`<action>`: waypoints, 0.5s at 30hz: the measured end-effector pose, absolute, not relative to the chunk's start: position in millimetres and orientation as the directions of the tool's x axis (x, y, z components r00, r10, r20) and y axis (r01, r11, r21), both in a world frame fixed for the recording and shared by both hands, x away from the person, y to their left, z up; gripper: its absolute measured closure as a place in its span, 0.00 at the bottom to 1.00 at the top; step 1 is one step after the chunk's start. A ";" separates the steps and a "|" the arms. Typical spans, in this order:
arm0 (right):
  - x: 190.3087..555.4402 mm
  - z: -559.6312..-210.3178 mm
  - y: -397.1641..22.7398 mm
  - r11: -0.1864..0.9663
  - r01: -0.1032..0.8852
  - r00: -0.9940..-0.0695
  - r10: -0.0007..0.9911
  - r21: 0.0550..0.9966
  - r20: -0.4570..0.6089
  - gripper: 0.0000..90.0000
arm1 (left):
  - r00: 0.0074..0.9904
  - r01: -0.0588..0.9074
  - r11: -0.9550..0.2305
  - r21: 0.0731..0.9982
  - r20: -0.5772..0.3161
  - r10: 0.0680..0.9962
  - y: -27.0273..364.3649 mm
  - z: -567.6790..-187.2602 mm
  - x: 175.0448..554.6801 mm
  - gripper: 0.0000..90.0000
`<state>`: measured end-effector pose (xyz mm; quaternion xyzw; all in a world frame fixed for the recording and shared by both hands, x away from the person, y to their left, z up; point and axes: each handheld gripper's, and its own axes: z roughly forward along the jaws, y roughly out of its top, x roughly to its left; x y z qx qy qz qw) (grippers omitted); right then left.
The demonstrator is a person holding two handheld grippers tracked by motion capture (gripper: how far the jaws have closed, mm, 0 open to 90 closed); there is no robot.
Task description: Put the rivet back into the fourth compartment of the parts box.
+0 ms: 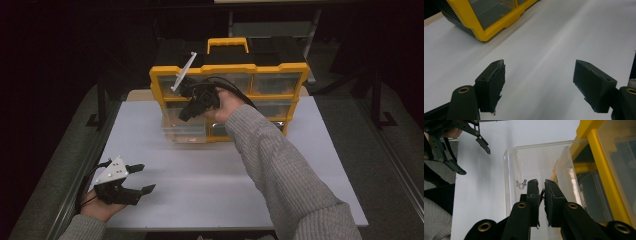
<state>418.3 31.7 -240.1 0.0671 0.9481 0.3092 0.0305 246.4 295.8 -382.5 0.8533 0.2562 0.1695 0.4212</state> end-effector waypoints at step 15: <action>421.4 -242.8 26.9 0.785 0.127 -0.985 0.171 0.607 -0.014 0.85 | 0.809 0.294 -0.513 0.807 0.076 0.583 297.2 -382.4 246.2 0.28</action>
